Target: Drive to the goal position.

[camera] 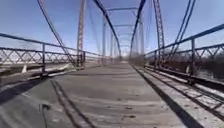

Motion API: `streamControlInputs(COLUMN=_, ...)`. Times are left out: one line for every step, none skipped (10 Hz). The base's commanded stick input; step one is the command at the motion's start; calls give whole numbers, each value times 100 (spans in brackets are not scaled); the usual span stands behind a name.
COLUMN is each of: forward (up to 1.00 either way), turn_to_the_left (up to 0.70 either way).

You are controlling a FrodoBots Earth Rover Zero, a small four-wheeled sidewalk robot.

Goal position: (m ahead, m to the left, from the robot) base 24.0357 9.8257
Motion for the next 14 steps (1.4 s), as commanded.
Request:
streamControlInputs(forward=100, turn_to_the_left=-11)
streamControlInputs(forward=100, turn_to_the_left=0)
streamControlInputs(forward=100, turn_to_the_left=0)
streamControlInputs(forward=100, turn_to_the_left=0)
streamControlInputs(forward=100, turn_to_the_left=0)
streamControlInputs(forward=100, turn_to_the_left=0)
streamControlInputs(forward=100, turn_to_the_left=0)
streamControlInputs(forward=100, turn_to_the_left=0)
streamControlInputs(forward=100, turn_to_the_left=0)
streamControlInputs(forward=100, turn_to_the_left=0)
streamControlInputs(forward=100, turn_to_the_left=0)
streamControlInputs(forward=100, turn_to_the_left=0)
streamControlInputs(forward=100, turn_to_the_left=0)
streamControlInputs(forward=100, turn_to_the_left=0)
